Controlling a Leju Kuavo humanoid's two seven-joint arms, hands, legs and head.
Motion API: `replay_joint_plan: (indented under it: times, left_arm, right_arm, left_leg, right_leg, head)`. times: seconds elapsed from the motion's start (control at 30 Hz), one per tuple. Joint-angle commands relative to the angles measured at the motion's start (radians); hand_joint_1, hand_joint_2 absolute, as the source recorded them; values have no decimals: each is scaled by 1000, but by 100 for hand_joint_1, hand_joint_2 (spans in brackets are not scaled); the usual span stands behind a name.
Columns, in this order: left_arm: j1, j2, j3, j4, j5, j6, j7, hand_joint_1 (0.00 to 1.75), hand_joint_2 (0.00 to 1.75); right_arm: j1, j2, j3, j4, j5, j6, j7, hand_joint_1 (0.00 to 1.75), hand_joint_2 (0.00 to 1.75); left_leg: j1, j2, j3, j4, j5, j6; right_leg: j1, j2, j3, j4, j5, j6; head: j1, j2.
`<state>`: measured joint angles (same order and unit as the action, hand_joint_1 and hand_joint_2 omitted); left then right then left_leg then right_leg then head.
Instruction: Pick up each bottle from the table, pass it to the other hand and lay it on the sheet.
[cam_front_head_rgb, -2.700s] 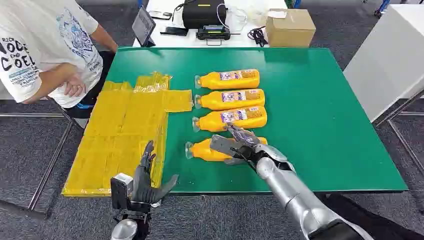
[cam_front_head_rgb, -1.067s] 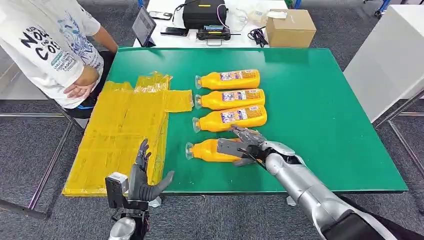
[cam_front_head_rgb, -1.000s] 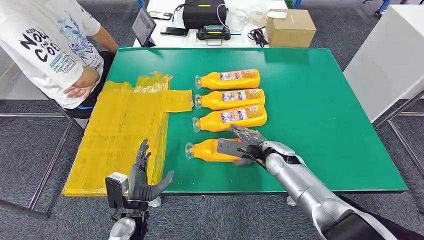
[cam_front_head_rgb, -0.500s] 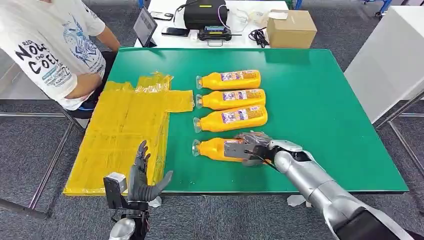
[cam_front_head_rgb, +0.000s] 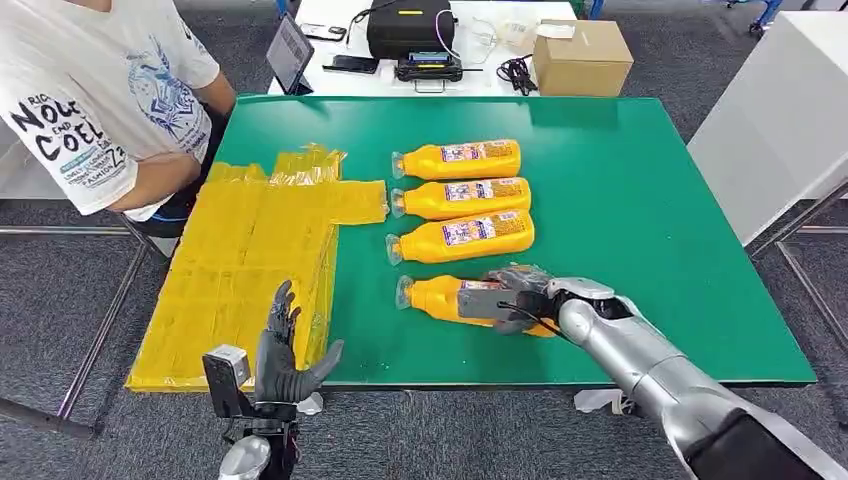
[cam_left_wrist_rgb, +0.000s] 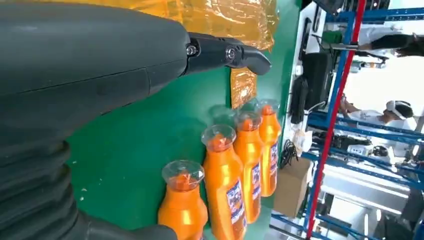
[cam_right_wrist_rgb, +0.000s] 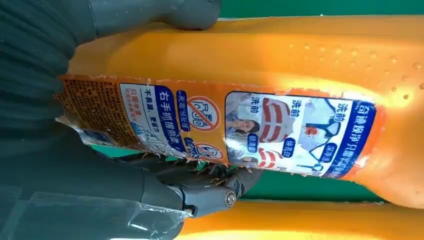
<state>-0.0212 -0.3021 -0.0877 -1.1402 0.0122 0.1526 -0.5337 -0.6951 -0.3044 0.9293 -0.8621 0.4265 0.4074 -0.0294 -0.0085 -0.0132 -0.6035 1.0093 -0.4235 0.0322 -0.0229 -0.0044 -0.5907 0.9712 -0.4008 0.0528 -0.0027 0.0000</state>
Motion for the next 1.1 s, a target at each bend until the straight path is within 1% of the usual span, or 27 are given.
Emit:
replay_joint_plan:
  times: [0.03,0.07,0.1,0.13,0.17,0.2,0.23,0.27,0.3,0.37,0.4,0.43,0.47,0.53,0.6,0.67,0.7,0.77,0.83,0.9,1.07,1.1]
  left_arm:
    - [-23,13,-6,60,21,-3,-5,0,175]
    - [-18,13,-4,50,24,1,-12,0,175]
    - [-10,16,-5,36,24,0,-13,0,175]
    - [1,17,-1,17,24,3,-14,0,175]
    - [13,18,1,-2,23,2,-14,0,175]
    - [21,16,6,-13,21,5,-14,0,175]
    - [25,15,7,-20,19,5,-14,0,175]
    - [29,13,8,-27,17,6,-15,0,175]
    - [30,11,10,-28,17,5,-15,0,175]
    - [32,6,13,-30,17,8,-20,0,175]
    - [34,5,13,-32,18,10,-23,0,175]
    - [35,4,12,-34,20,12,-26,0,175]
    - [35,4,12,-34,20,12,-26,0,175]
    - [35,3,11,-36,21,12,-26,0,175]
    - [34,2,12,-38,26,17,-30,0,175]
    - [32,1,15,-46,42,20,-35,0,175]
    - [33,1,15,-51,57,12,-33,0,175]
    - [34,7,9,-69,100,-21,-15,0,175]
    - [38,21,-9,-92,161,-87,13,0,175]
    - [41,25,-15,-101,165,-89,16,0,175]
    - [42,26,-15,-101,165,-89,16,0,175]
    - [42,26,-15,-101,165,-89,16,0,175]
  right_arm:
    - [1,-45,71,-7,-84,-51,-16,175,175]
    - [67,-20,-12,-37,-122,-170,-51,175,175]
    - [120,-1,-63,-81,-103,-255,-86,175,175]
    - [195,42,-151,-138,-96,-340,-128,175,175]
    - [258,71,-211,-221,-62,-381,-145,175,175]
    - [326,126,-299,-304,-56,-451,-218,175,175]
    - [360,152,-332,-379,-42,-469,-245,175,175]
    - [406,199,-381,-474,-25,-499,-277,175,175]
    - [426,223,-408,-533,-12,-522,-303,175,175]
    - [471,276,-470,-642,8,-561,-334,175,175]
    - [486,288,-486,-677,8,-569,-342,175,175]
    - [507,304,-511,-716,17,-605,-367,175,175]
    - [507,304,-511,-716,17,-605,-367,175,175]
    - [517,302,-519,-726,19,-607,-369,175,175]
    - [531,319,-544,-735,38,-644,-409,175,175]
    - [564,338,-567,-770,43,-679,-442,175,175]
    - [582,344,-575,-789,45,-694,-453,175,175]
    - [626,354,-593,-813,46,-713,-465,175,175]
    - [664,365,-616,-796,29,-719,-486,175,175]
    - [673,368,-621,-780,26,-723,-511,175,175]
    - [667,371,-623,-779,26,-723,-510,175,175]
    - [667,371,-623,-779,26,-723,-510,175,175]
  left_leg:
    - [1,-1,2,-1,0,-2]
    - [1,-1,1,-1,0,-1]
    - [2,-1,2,-1,-1,-2]
    - [2,-1,3,-1,-1,-2]
    - [2,-1,3,-2,-1,-2]
    - [3,0,5,-2,-2,-3]
    - [3,2,4,-2,-2,-3]
    - [2,0,0,-1,-1,-2]
    - [3,5,3,-1,-3,-4]
    - [2,4,-3,0,-3,-3]
    - [3,6,-1,1,-5,-5]
    - [4,4,-3,1,-4,-4]
    - [3,2,-6,0,-2,-3]
    - [4,-1,-6,0,-2,-3]
    - [5,0,-5,1,-3,-3]
    - [4,-1,-6,0,-2,-3]
    - [4,0,-5,0,-3,-3]
    - [2,-2,-6,0,-2,-3]
    - [2,-3,-5,0,-2,-3]
    - [3,-2,-3,-1,-3,-4]
    - [1,0,-6,-1,-2,-3]
    - [2,1,-4,0,-3,-4]
  right_leg:
    - [1,-1,3,-1,-1,-2]
    - [1,-1,2,-1,0,-2]
    - [2,-2,4,-2,-1,-3]
    - [2,-1,4,-2,-1,-2]
    - [2,-1,4,-3,0,-2]
    - [4,0,6,-4,-1,-4]
    - [3,2,4,-3,-1,-3]
    - [2,1,1,-2,0,-2]
    - [3,5,2,-1,-1,-4]
    - [3,4,-4,1,-1,-3]
    - [4,5,-2,2,-3,-4]
    - [4,2,-4,2,-3,-4]
    - [4,1,-7,1,-2,-2]
    - [4,-1,-6,1,-3,-3]
    - [5,-1,-4,1,-4,-3]
    - [3,-1,-6,0,-3,-3]
    - [4,-1,-4,0,-3,-4]
    - [2,-2,-5,1,-3,-3]
    - [2,-3,-4,0,-3,-3]
    - [3,-2,-2,0,-4,-4]
    - [1,0,-6,0,-2,-3]
    - [2,0,-3,0,-3,-4]
  head:
    - [0,0]
    - [0,0]
    - [0,0]
    - [0,0]
    - [0,0]
    - [0,0]
    - [1,0]
    - [0,0]
    - [0,0]
    - [0,0]
    - [0,0]
    - [0,0]
    - [0,0]
    - [0,0]
    - [0,0]
    - [1,0]
    - [1,0]
    - [0,0]
    - [1,0]
    - [0,0]
    - [0,0]
    - [0,0]
